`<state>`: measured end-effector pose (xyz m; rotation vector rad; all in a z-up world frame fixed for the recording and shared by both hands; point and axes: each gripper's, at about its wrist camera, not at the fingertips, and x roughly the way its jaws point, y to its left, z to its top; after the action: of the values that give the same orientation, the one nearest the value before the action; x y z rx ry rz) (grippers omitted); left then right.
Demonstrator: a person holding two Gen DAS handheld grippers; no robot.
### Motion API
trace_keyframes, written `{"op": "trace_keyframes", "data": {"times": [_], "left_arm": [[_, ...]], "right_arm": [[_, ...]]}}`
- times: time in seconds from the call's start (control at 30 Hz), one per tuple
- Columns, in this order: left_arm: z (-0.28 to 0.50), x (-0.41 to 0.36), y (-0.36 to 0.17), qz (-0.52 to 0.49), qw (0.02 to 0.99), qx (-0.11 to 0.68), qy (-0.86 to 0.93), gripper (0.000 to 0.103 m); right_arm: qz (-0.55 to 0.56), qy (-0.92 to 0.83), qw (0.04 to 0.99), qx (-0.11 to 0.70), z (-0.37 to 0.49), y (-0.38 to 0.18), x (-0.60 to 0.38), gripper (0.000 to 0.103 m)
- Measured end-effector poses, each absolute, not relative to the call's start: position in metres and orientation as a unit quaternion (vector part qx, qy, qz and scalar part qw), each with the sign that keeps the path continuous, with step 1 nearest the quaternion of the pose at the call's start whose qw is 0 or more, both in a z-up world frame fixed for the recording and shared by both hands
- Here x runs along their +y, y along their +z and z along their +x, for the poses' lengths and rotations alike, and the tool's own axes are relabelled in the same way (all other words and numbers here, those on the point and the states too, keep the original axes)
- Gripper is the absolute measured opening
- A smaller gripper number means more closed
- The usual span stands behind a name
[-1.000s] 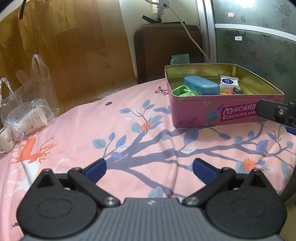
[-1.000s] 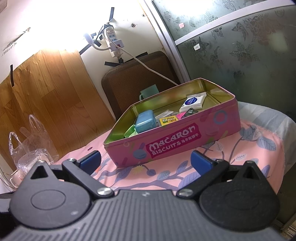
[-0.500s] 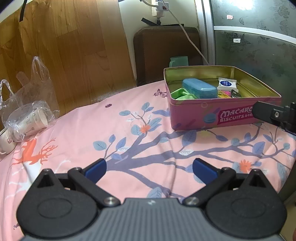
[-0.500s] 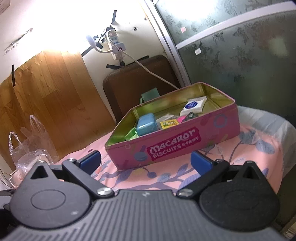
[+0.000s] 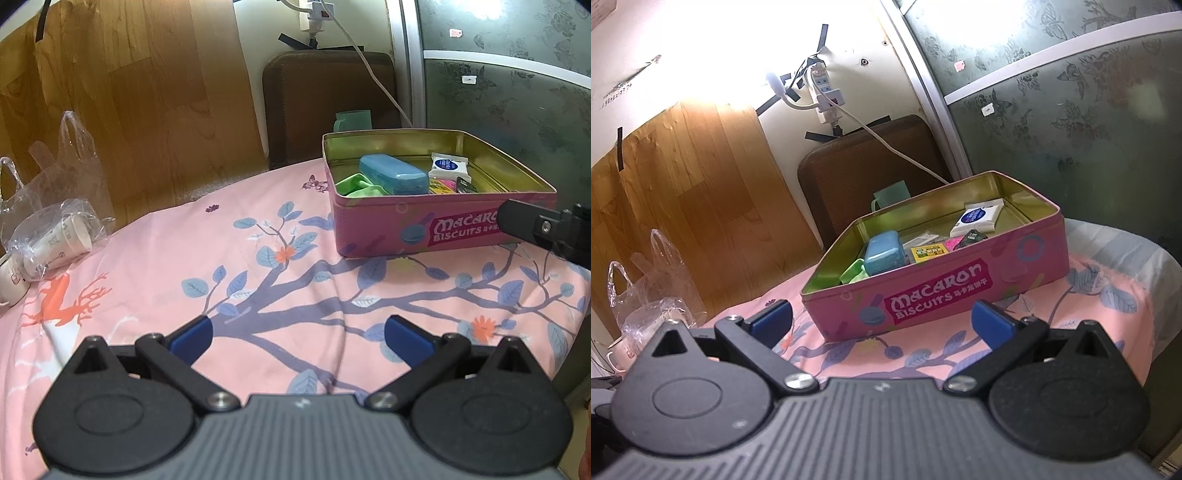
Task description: Organize soft objects
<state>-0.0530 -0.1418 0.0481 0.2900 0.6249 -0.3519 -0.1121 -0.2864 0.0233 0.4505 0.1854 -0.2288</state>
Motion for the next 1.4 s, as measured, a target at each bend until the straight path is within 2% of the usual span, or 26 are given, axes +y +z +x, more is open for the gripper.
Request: {"op": "trace_keyframes", "data": {"times": [1.4], "left_arm": [[-0.055, -0.1436, 0.0532, 0.131, 0.92, 0.313, -0.199, 0.103]], "right_arm": [[0.221, -0.114, 0.964, 0.093, -0.1112, 0.0239, -0.2855, 0.103]]}}
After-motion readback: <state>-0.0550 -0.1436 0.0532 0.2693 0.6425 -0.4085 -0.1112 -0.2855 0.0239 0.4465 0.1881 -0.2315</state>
